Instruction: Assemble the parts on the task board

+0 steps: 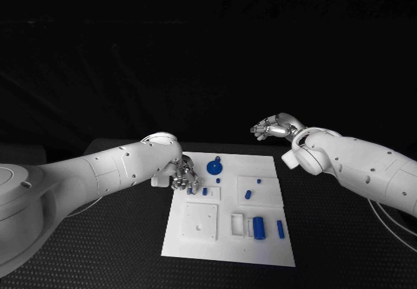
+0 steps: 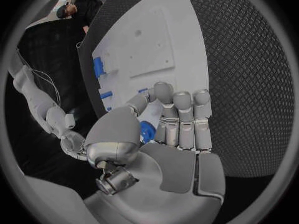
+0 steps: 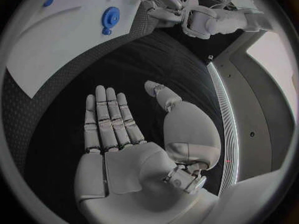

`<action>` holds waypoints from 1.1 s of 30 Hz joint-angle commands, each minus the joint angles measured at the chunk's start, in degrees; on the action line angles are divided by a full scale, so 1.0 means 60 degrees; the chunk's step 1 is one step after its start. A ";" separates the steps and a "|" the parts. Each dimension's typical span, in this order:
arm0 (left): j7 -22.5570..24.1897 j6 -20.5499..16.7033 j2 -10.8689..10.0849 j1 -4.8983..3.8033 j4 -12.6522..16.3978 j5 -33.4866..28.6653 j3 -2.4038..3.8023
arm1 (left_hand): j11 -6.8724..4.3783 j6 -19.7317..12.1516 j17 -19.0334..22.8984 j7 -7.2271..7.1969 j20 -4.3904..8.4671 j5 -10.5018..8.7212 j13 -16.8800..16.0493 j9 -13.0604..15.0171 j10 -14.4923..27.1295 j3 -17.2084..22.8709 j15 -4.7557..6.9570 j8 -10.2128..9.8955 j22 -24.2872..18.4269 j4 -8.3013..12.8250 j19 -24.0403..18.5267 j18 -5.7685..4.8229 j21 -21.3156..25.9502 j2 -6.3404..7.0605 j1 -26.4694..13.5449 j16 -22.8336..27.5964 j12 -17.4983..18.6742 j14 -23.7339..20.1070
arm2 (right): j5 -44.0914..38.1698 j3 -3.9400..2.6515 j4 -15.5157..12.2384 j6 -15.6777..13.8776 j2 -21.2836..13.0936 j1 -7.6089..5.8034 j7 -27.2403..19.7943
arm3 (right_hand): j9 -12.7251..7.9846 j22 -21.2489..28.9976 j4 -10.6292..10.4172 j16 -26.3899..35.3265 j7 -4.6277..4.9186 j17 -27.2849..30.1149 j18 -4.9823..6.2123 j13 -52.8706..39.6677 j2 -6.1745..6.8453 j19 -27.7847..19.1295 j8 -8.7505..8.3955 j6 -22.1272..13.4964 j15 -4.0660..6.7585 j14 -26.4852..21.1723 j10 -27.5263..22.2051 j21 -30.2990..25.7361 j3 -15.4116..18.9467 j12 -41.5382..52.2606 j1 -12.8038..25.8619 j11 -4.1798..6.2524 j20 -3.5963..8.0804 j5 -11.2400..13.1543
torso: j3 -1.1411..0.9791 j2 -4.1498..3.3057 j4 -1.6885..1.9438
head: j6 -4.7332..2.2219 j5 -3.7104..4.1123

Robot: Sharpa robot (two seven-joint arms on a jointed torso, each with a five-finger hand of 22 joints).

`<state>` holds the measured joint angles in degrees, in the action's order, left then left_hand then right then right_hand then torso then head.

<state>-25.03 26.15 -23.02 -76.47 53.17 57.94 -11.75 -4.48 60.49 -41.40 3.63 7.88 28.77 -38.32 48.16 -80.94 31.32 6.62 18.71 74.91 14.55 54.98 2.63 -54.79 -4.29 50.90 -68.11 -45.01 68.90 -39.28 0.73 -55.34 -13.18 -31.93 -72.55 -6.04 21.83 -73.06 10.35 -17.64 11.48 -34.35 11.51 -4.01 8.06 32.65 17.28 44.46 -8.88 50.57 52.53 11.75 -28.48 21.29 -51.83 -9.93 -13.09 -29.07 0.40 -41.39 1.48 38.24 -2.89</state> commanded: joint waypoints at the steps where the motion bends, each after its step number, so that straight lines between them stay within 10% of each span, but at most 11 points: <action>1: 0.0045 0.0189 0.0018 0.0049 0.0006 0.0034 -0.0022 | -0.0075 0.0404 -0.0013 -0.0360 0.0655 0.0026 -0.0009 0.0025 0.0007 0.0416 0.0068 0.0037 0.0191 0.0358 0.0057 0.0171 -0.0040 -0.0053 0.0108 -0.0045 -0.0036 -0.0003 | -0.0001 -0.0002 0.0005 0.0114 0.0012 0.0004 -0.0075 | -0.0014 -0.0014 0.0045 0.0048 0.0174 -0.0015 0.0081 0.0009 -0.0068 -0.0011 0.0064 -0.0087 -0.0042 0.0045 0.0033 -0.0059 0.0028 -0.0064 -0.0004 -0.0025 -0.0042 -0.0031 | -0.0005 -0.0001 -0.0001 | -0.0002 0.0002; 33: 0.0056 0.0372 -0.0013 0.0042 0.0106 0.0189 -0.0017 | -0.0087 0.0415 -0.0015 -0.0371 0.0658 0.0038 -0.0010 0.0087 0.0009 0.0442 0.0087 0.0039 0.0193 0.0357 0.0060 0.0173 -0.0058 -0.0001 0.0174 -0.0054 -0.0046 0.0003 | -0.0001 -0.0002 0.0014 0.0121 0.0003 0.0005 -0.0076 | -0.0019 -0.0030 0.0050 0.0054 0.0175 -0.0020 0.0085 0.0010 -0.0070 -0.0008 0.0067 -0.0089 -0.0042 0.0045 0.0031 -0.0079 0.0031 -0.0065 -0.0001 -0.0025 -0.0044 -0.0033 | -0.0006 -0.0007 -0.0001 | -0.0023 0.0017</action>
<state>-24.81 26.71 -23.22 -76.48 53.64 58.47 -11.73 -4.54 60.47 -41.43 3.61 7.88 28.78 -38.31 48.60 -81.00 31.40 6.74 18.59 74.94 14.46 54.98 2.63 -54.79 -4.07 51.12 -68.11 -45.00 68.77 -39.28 0.73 -55.28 -13.12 -31.93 -72.54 -6.04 21.79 -73.16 10.35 -17.64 11.48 -34.37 11.51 -4.01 8.07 32.65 17.47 44.46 -8.88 50.57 52.54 11.52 -28.48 21.29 -51.83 -9.93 -13.08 -29.07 0.37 -41.41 1.48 38.12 -2.79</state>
